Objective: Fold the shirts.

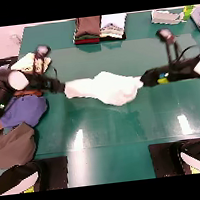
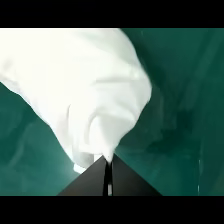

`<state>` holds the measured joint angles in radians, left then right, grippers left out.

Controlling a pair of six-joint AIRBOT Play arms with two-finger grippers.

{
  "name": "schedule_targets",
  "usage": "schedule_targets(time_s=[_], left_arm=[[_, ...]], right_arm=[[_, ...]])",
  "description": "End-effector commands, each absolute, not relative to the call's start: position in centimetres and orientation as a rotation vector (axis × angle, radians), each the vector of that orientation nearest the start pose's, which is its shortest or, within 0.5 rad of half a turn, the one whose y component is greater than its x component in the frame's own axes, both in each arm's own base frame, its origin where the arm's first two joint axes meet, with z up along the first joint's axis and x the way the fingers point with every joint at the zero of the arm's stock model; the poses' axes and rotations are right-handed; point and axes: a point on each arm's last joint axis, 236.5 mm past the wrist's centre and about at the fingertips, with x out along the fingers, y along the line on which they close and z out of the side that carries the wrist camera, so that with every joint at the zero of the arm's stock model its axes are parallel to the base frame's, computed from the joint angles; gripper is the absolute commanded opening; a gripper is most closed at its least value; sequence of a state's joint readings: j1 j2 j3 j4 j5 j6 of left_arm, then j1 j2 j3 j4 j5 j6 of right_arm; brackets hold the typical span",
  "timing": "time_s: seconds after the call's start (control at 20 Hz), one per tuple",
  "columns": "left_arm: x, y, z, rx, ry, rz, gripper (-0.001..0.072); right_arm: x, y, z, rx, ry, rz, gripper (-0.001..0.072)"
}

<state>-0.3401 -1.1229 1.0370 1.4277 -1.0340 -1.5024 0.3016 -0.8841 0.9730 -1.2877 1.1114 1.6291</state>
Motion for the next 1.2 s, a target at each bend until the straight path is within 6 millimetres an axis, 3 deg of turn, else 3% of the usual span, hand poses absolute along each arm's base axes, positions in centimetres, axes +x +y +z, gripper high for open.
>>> schedule_targets(time_s=[0.0,0.05,0.1,0.15,0.2,0.3,0.4,0.5,0.6,0.7,0.9,1.05,1.15], left_arm=[[28.6,-13.6,-2.2,0.192,1.384,-0.44,0.0027],[27.8,-13.4,-2.3,0.206,1.416,-0.454,0.0027],[27.2,-13.5,-2.3,0.214,1.436,-0.478,0.0078],[26.8,-13.9,-2.3,0.206,1.444,-0.5,0.0398],[26.8,-14.4,-2.1,0.186,1.442,-0.512,0.0603],[27.8,-14.9,-0.4,0.178,1.402,-0.521,0.062],[30.7,-16.3,3.8,0.161,1.277,-0.538,0.0621],[34.4,-19.1,8.9,0.069,1.076,-0.578,0.062],[36.7,-21.7,11.3,-0.034,0.973,-0.624,0.062],[38.1,-24.1,9.8,-0.1,1.006,-0.681,0.062],[39.8,-29.2,4.3,-0.166,1.134,-0.783,0.0621],[39.2,-33.3,1.7,-0.108,1.181,-0.851,0.0621],[39.0,-34.4,0.4,-0.079,1.198,-0.863,0.062]], right_arm=[[27.0,15.5,4.2,0.136,1.204,0.397,0.0013],[26.6,15.4,3.7,0.135,1.219,0.395,0.0013],[26.5,15.4,3.5,0.135,1.225,0.394,0.0013],[26.5,15.4,3.5,0.135,1.224,0.394,0.0013],[26.6,15.4,3.6,0.136,1.219,0.395,0.0013],[26.6,15.4,3.6,0.136,1.22,0.395,0.0013],[26.6,15.4,3.6,0.135,1.223,0.395,0.0013],[26.6,15.4,3.6,0.135,1.223,0.395,0.0013],[26.6,15.4,3.6,0.135,1.222,0.395,0.0013],[26.6,15.4,3.6,0.135,1.222,0.395,0.0013],[26.8,15.5,3.7,0.142,1.215,0.391,0.0013],[26.7,15.5,3.6,0.143,1.219,0.39,0.0013],[26.8,15.5,3.3,0.144,1.228,0.388,0.0013]])
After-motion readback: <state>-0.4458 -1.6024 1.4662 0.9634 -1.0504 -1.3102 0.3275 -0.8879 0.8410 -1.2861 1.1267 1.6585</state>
